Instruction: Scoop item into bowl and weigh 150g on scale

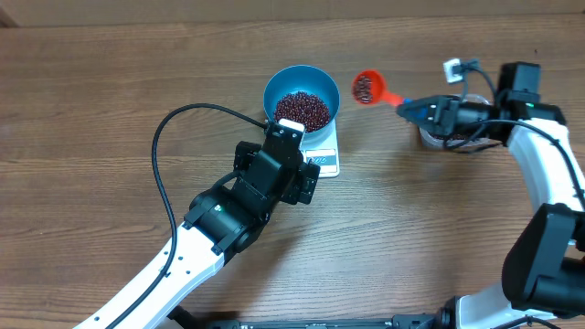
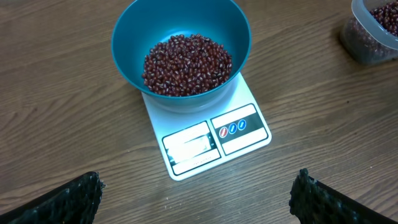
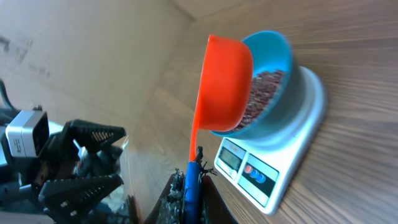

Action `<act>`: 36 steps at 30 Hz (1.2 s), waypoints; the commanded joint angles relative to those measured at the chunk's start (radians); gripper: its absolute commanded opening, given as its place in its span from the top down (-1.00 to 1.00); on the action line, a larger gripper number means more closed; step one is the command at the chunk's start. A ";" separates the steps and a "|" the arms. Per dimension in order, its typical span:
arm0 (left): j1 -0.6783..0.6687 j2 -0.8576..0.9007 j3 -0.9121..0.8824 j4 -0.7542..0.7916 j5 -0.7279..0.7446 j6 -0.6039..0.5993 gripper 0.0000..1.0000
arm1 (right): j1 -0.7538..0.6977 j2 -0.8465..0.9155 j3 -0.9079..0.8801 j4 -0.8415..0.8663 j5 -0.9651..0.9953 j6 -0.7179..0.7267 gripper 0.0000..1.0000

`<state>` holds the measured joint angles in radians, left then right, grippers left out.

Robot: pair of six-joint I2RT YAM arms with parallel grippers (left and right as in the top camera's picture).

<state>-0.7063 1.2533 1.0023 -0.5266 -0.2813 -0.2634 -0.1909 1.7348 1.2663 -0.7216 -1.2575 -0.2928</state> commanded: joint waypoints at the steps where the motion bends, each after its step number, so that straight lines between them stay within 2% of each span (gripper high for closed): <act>1: -0.001 0.010 -0.007 0.002 -0.014 -0.014 -0.99 | 0.066 0.009 0.003 0.042 -0.030 -0.010 0.93; 11: -0.001 0.010 -0.007 0.003 -0.014 -0.014 -0.99 | 0.199 0.009 0.003 0.144 0.146 0.013 0.93; 36: -0.001 0.010 -0.007 0.002 -0.014 -0.014 -0.99 | 0.288 0.009 0.003 0.283 0.417 0.012 0.93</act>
<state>-0.7063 1.2533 1.0023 -0.5266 -0.2813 -0.2634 0.0879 1.7348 1.2663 -0.4454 -0.8803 -0.2817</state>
